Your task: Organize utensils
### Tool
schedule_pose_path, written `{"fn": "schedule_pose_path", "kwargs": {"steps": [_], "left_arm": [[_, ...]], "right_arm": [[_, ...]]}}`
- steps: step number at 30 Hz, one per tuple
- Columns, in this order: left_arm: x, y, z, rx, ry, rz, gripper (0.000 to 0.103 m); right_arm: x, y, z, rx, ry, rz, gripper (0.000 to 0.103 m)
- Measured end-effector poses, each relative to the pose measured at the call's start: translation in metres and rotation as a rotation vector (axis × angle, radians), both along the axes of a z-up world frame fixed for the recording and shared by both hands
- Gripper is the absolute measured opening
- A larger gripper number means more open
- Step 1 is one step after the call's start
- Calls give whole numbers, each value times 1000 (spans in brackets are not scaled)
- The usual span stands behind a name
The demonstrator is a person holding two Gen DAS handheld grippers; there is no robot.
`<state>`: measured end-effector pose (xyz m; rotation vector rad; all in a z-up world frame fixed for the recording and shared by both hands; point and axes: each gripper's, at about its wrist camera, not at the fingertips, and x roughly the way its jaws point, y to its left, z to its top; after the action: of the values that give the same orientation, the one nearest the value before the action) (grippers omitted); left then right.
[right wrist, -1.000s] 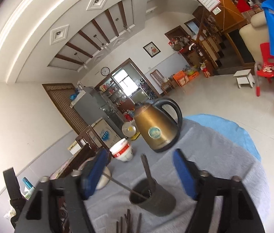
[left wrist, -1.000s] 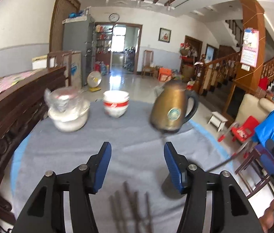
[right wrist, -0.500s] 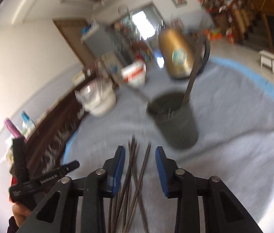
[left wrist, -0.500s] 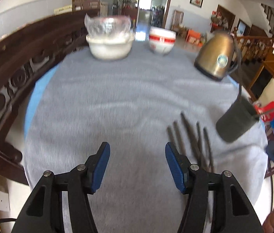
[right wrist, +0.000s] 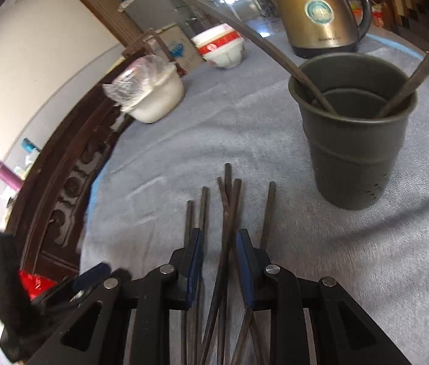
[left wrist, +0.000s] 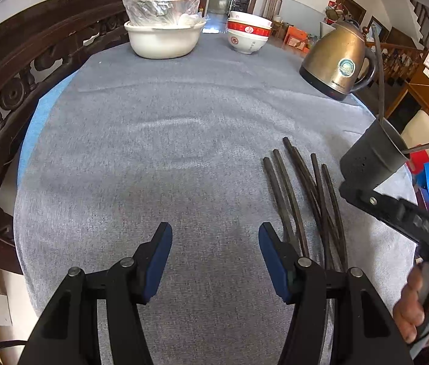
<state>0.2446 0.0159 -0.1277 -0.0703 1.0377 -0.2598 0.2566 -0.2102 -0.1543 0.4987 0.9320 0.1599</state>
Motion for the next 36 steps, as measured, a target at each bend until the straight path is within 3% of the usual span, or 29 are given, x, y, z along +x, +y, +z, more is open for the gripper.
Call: {"fn": "schedule_pose_path", "kwargs": {"steps": [8,10,12,16,21,24,34,35,36], "left_arm": [[1,-10,0,-33,18,-47,58],[0,-19,1,-35,15,-72,49],[0,-24,1,-53,28,-92,39],[1,-30,3,-107,61,-124,32],[12,-50,7,-155,113,-213,32],[24,-66,-1,-143,148,-223,32],[52,-112,-14,-108,161,-272,33],[54,-113,-16,-102,166,-270,32],[55,-113,-18,-98,166,-270,23]], "right_arm": [[1,-16,-14,-43,45,-87,25],[5,-16,-19,-56,60,-92,25],[12,-15,-26,-74,88,-95,19],[16,-16,-31,-75,92,-77,8],[6,-24,-27,-123,100,-82,8],[-5,-30,-25,-178,102,-73,8],[-15,-45,-28,-107,73,-47,8],[-16,-47,-29,-89,69,-47,9],[-16,-49,-30,-75,66,-47,9]]}}
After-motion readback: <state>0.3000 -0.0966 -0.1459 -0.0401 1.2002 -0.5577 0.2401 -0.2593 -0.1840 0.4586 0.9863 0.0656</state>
